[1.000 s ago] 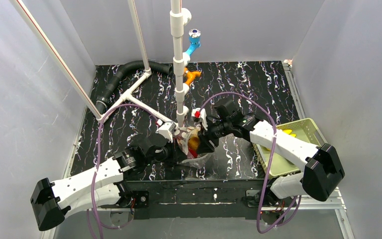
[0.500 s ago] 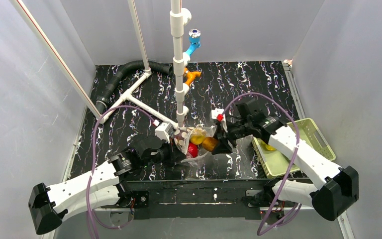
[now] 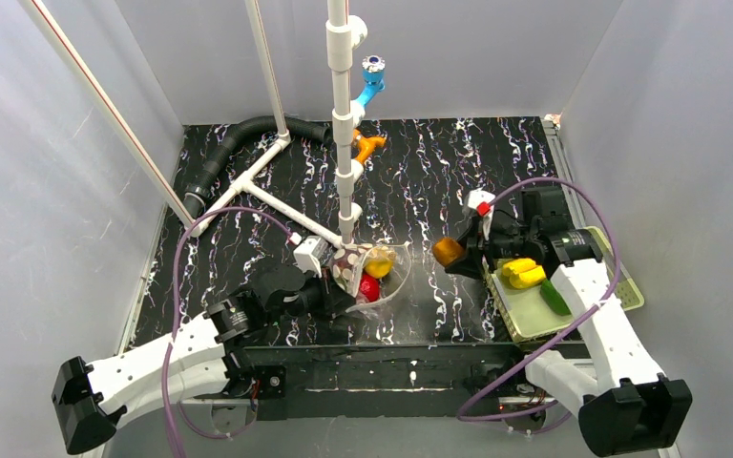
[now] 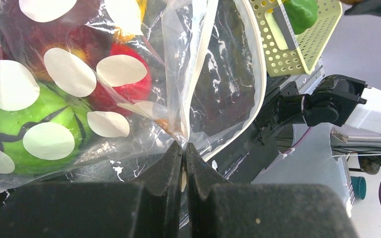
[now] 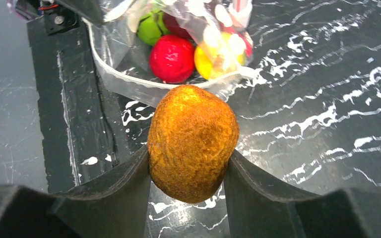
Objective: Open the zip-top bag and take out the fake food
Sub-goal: Place the fake fruit in the bin.
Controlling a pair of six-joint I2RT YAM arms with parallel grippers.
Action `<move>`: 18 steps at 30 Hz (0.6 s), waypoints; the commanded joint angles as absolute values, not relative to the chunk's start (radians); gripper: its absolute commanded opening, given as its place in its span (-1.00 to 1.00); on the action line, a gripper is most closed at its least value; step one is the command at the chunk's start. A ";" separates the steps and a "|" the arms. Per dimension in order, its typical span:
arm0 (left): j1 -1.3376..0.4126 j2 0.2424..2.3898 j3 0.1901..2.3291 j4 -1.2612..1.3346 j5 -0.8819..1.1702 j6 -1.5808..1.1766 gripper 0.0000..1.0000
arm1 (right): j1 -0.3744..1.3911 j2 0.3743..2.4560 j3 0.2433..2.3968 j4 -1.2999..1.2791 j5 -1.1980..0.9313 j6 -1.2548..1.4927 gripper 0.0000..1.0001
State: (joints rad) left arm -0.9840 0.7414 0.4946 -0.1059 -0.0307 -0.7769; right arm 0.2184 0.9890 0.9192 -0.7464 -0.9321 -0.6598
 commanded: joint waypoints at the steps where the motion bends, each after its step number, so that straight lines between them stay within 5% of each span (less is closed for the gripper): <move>1: -0.987 0.706 0.478 -0.087 -0.051 -0.767 -0.93 | 0.114 0.967 0.912 -0.777 -0.988 -0.683 -0.90; 18: -0.987 0.666 0.450 -0.064 -0.057 -0.758 -0.92 | -0.062 0.985 0.888 -0.709 -0.870 -0.622 -0.88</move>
